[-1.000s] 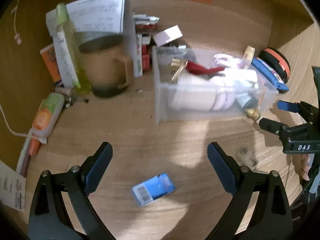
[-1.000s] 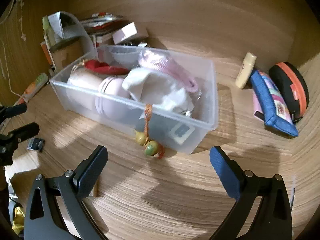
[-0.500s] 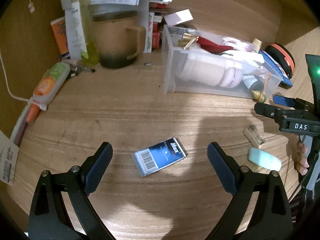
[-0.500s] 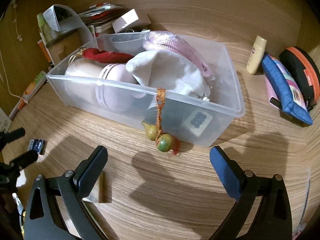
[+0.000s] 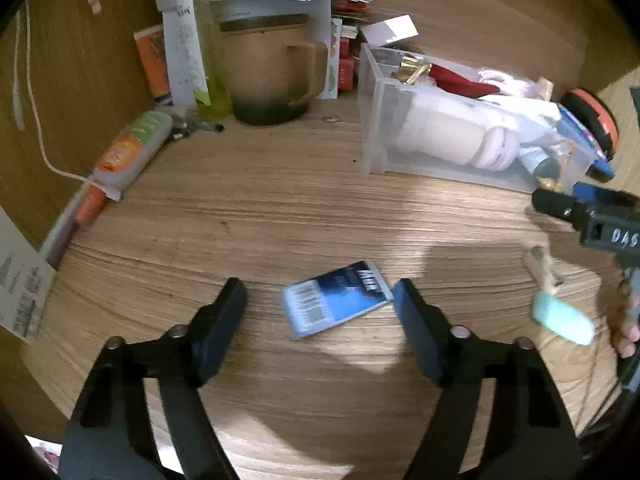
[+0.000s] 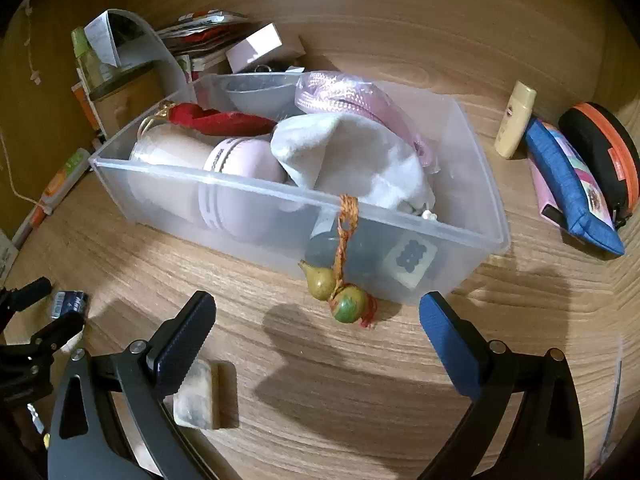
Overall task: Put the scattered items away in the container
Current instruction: 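Grasp the blue box with the left tool while the right tool grasps the green pear charm, then carry the blue box and pear charm over the clear box with both tools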
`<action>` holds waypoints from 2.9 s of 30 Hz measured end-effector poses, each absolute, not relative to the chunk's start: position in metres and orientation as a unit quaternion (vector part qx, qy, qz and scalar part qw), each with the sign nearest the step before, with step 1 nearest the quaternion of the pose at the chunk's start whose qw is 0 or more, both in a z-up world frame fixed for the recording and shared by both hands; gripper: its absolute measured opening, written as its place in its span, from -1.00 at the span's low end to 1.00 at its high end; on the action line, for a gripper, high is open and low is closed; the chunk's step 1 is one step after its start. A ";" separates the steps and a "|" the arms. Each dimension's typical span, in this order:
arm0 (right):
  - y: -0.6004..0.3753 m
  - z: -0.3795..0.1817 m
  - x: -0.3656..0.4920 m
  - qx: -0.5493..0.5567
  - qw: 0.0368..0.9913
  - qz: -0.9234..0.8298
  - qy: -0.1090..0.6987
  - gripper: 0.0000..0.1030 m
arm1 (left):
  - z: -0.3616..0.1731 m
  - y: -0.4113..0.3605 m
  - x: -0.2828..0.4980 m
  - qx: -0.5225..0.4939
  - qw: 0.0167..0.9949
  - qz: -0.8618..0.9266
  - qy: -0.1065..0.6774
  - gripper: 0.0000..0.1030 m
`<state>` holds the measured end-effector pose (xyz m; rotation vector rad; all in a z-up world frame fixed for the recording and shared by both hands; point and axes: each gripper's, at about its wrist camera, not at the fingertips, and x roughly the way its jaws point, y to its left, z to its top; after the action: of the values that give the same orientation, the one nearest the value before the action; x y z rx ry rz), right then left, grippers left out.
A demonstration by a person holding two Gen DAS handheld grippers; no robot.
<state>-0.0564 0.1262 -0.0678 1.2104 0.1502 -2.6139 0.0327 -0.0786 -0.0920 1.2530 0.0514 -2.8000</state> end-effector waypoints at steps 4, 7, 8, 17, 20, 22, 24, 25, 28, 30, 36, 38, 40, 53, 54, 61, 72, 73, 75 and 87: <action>0.125 -0.066 -0.057 0.409 0.118 -0.904 0.045 0.94 | -0.090 -0.078 0.034 0.403 0.032 -0.915 0.014 0.02; 0.123 -0.066 -0.056 0.403 0.118 -0.906 0.047 0.89 | -0.090 -0.078 0.035 0.400 0.030 -0.916 0.014 0.02; 0.123 -0.066 -0.056 0.402 0.115 -0.907 0.046 0.88 | -0.090 -0.078 0.035 0.400 0.030 -0.916 0.014 0.02; 0.117 -0.069 -0.052 0.400 0.111 -0.907 0.064 0.51 | -0.084 -0.080 0.033 0.398 0.018 -0.916 0.040 0.01; 0.118 -0.073 -0.052 0.408 0.110 -0.904 0.065 0.16 | -0.078 -0.080 0.032 0.393 0.011 -0.918 0.047 0.01; 0.119 -0.075 -0.054 0.414 0.113 -0.901 0.062 -0.01 | -0.070 -0.078 0.033 0.381 0.008 -0.923 0.046 0.01; 0.119 -0.077 -0.056 0.422 0.112 -0.898 0.057 -0.09 | -0.063 -0.077 0.032 0.371 0.003 -0.928 0.044 0.01; 0.119 -0.078 -0.056 0.423 0.112 -0.898 0.056 -0.19 | -0.061 -0.076 0.032 0.367 0.001 -0.929 0.043 0.01; 0.117 -0.080 -0.058 0.426 0.104 -0.897 0.059 -0.59 | -0.054 -0.074 0.030 0.355 -0.008 -0.934 0.042 0.01; 0.117 -0.081 -0.058 0.426 0.099 -0.897 0.058 -0.67 | -0.053 -0.072 0.029 0.352 -0.014 -0.935 0.043 0.01; 0.116 -0.078 -0.052 0.415 0.102 -0.902 0.063 -0.67 | -0.052 -0.071 0.026 0.351 -0.026 -0.935 0.047 0.01; 0.118 -0.076 -0.050 0.415 0.107 -0.902 0.058 -0.67 | -0.051 -0.071 0.025 0.351 -0.029 -0.935 0.048 0.01; 0.121 -0.075 -0.048 0.416 0.114 -0.901 0.050 -0.67 | -0.048 -0.071 0.024 0.348 -0.032 -0.936 0.048 0.01; 0.152 -0.044 -0.035 0.372 0.114 -0.921 0.025 -0.67 | -0.024 -0.056 -0.003 0.334 -0.065 -0.938 0.059 0.01; 0.155 -0.042 -0.035 0.369 0.114 -0.922 0.023 -0.67 | -0.021 -0.053 -0.005 0.331 -0.065 -0.940 0.057 0.01; 0.172 -0.034 -0.047 0.371 0.142 -0.918 -0.014 -0.67 | 0.000 -0.039 -0.017 0.307 -0.063 -0.949 0.040 0.02; 0.181 -0.030 -0.033 0.364 0.143 -0.920 -0.014 -0.67 | 0.003 -0.023 -0.038 0.307 -0.087 -0.947 0.035 0.01; 0.181 -0.027 -0.032 0.360 0.139 -0.923 -0.010 -0.67 | 0.003 -0.021 -0.040 0.308 -0.089 -0.947 0.033 0.01; 0.180 -0.023 -0.030 0.352 0.137 -0.926 -0.004 -0.67 | 0.003 -0.018 -0.043 0.309 -0.093 -0.946 0.029 0.02; 0.177 -0.015 -0.052 0.344 0.120 -0.931 0.014 -0.67 | -0.003 -0.002 -0.071 0.327 -0.120 -0.937 0.006 0.01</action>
<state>-0.0525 0.1773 -0.0151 1.0040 0.0400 -2.7212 -0.0706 -0.0023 -0.0032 1.1143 0.0213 -3.1922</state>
